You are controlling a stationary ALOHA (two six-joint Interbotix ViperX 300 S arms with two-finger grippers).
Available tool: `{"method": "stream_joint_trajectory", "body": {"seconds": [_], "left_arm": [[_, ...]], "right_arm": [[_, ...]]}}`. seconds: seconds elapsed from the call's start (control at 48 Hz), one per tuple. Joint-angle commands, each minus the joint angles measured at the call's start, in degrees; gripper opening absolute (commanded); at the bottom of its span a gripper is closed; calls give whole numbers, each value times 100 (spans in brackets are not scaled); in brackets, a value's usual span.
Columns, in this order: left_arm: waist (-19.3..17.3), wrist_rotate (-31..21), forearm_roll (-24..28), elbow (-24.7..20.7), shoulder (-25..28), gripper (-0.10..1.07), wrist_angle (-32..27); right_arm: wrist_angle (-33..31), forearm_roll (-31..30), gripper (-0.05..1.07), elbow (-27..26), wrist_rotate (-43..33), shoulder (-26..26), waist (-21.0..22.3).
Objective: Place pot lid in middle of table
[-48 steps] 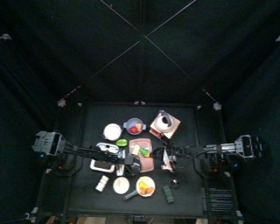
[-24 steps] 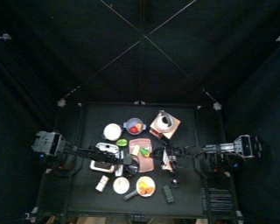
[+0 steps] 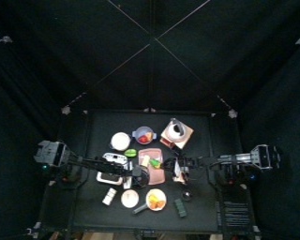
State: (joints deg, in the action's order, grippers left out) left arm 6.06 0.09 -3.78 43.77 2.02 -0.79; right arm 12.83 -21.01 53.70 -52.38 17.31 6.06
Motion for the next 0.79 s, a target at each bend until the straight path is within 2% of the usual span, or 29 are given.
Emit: {"method": "stream_joint_trajectory", "body": {"seconds": [0.0, 0.771], "left_arm": [[9, 0, -18, -79, -114, 89, 35], [9, 26, 0, -79, -246, 90, 88]], "right_arm": [[18, -9, 61, -105, 9, 62, 18], [18, -9, 61, -132, 0, 62, -9]]}}
